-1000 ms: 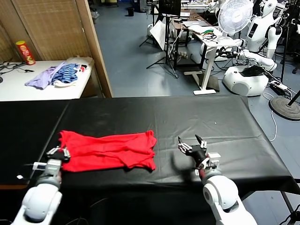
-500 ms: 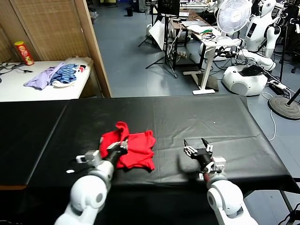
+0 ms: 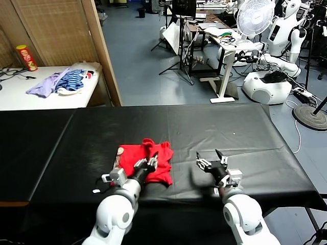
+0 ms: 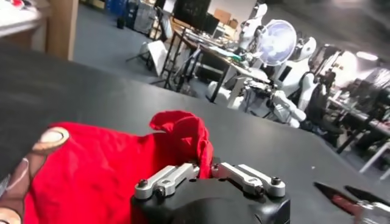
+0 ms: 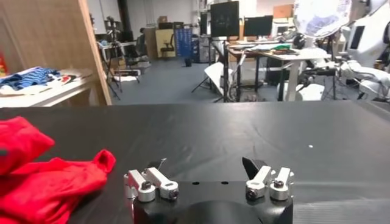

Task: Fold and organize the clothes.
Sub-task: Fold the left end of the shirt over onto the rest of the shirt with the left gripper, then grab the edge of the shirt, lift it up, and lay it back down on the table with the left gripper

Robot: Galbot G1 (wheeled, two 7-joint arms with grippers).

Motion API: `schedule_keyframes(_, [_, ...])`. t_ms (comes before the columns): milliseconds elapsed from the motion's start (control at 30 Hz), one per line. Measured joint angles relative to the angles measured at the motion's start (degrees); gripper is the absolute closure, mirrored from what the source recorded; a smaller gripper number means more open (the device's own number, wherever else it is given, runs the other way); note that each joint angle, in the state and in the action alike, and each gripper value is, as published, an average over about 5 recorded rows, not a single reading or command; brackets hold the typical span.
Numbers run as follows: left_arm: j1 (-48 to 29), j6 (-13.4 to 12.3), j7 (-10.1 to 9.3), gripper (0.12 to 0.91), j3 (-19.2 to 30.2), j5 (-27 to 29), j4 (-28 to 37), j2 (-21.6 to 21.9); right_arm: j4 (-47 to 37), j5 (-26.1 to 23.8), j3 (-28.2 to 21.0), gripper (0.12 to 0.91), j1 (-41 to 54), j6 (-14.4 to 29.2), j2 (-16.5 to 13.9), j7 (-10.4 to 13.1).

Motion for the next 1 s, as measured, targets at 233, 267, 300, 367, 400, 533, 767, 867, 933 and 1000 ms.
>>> schedule_keyframes(233, [1.7, -1.2, -0.13, 0.243, -3.1, -6.0, -3.4, 0.8, -2.6, 2.2, -6.4, 0.227, 5.5, -0.8, -0.5, -1.9])
schedule_keyframes(267, [2.1, -1.6, -0.15, 0.238, -3.9, -5.5, -3.9, 1.4, -3.1, 2.0, -7.6, 0.227, 6.6, -1.0, -0.3, -2.0])
schedule_keyframes(300, [2.5, -1.9, -0.16, 0.236, -4.8, -5.0, -4.2, 2.2, -3.6, 1.7, -8.8, 0.227, 7.7, -1.4, 0.0, -1.9])
schedule_keyframes(367, [3.5, -2.4, -0.12, 0.233, -7.0, -4.0, -4.6, 3.8, -4.9, 0.1, -11.4, 0.227, 10.0, -2.2, 0.7, -1.8])
schedule_keyframes(400, [4.0, -2.6, -0.03, 0.233, -8.2, -3.6, -4.6, 4.6, -5.7, -0.9, -12.7, 0.227, 10.9, -2.5, 1.0, -1.8])
schedule_keyframes(533, [6.2, -3.5, 0.78, 0.232, -12.6, -1.5, -4.2, 6.0, -8.8, -6.5, -16.9, 0.227, 13.2, -2.2, 2.1, -1.8])
schedule_keyframes(767, [7.3, -4.7, 2.5, 0.232, -16.6, 1.6, -1.7, 5.6, -13.4, -20.8, -20.1, 0.227, 13.8, 0.6, 3.7, 1.7])
schedule_keyframes(867, [7.1, -5.2, 3.18, 0.232, -17.4, 1.5, -0.4, 5.4, -13.8, -21.3, -19.9, 0.227, 13.7, 2.4, 4.8, 3.7])
schedule_keyframes(933, [6.8, -5.6, 3.87, 0.232, -17.8, 1.1, 0.7, 5.4, -13.4, -19.6, -19.4, 0.227, 13.4, 3.6, 5.5, 4.3])
schedule_keyframes(1000, [6.6, -6.2, 4.64, 0.232, -18.2, 0.3, 1.8, 5.3, -12.6, -16.6, -18.6, 0.227, 12.9, 4.0, 5.8, 4.3])
